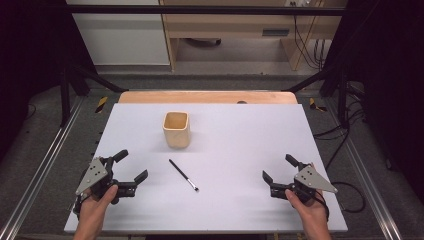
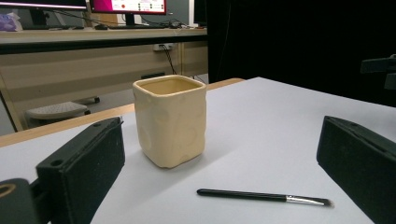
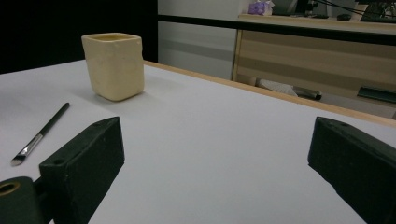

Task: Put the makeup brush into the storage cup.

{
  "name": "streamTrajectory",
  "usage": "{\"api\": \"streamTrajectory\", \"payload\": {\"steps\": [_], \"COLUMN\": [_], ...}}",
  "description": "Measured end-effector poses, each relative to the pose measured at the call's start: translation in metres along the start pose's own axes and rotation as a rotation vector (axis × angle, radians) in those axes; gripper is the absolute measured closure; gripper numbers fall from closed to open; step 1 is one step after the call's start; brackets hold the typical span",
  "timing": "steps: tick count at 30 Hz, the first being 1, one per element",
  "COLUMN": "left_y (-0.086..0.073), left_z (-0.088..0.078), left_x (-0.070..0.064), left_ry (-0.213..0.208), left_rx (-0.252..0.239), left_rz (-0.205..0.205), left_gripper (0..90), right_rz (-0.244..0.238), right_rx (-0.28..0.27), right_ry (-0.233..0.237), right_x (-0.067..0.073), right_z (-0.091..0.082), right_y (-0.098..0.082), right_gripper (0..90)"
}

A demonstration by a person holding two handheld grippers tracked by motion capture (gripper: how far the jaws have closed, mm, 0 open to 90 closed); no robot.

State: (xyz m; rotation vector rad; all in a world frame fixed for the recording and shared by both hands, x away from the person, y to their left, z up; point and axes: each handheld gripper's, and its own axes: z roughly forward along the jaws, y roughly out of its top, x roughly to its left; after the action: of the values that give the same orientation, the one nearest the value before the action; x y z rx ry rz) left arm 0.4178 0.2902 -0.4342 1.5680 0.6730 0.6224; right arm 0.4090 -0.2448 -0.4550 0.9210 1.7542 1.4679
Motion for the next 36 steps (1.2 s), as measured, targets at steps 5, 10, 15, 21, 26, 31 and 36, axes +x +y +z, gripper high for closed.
{"api": "streamTrajectory", "payload": {"steps": [5,10,15,21,26,31,36], "left_y": [-0.001,-0.001,0.0,0.0,0.0,0.0,0.0], "left_z": [0.001,0.002,0.002,0.001,0.0,-0.002,-0.005], "left_x": [-0.002,-0.002,-0.003,-0.001,0.002,0.004,0.004], "left_ry": [-0.004,-0.006,-0.003,0.008,0.018,0.028,0.049], "left_rx": [0.011,0.01,0.006,-0.009,-0.026,-0.025,-0.014], "left_rz": [0.018,0.021,0.021,0.008,-0.004,0.0,0.023], "left_gripper": [0.8,0.8,0.8,0.8,0.9,0.9,0.9], "right_rz": [-0.015,-0.021,-0.022,-0.042,-0.077,-0.084,-0.074], "right_rx": [0.015,0.031,0.067,0.086,0.112,0.139,0.186], "right_ry": [-0.011,-0.014,0.007,0.004,-0.005,-0.004,0.016], "right_x": [0.003,0.006,0.013,0.02,0.026,0.029,0.038], "right_z": [-0.001,-0.002,-0.001,-0.001,-0.001,0.0,0.007], "right_y": [0.002,0.003,0.004,0.009,0.016,0.022,0.032], "right_gripper": [4.2,7.3,7.3,6.8,6.5,6.1,5.7]}}
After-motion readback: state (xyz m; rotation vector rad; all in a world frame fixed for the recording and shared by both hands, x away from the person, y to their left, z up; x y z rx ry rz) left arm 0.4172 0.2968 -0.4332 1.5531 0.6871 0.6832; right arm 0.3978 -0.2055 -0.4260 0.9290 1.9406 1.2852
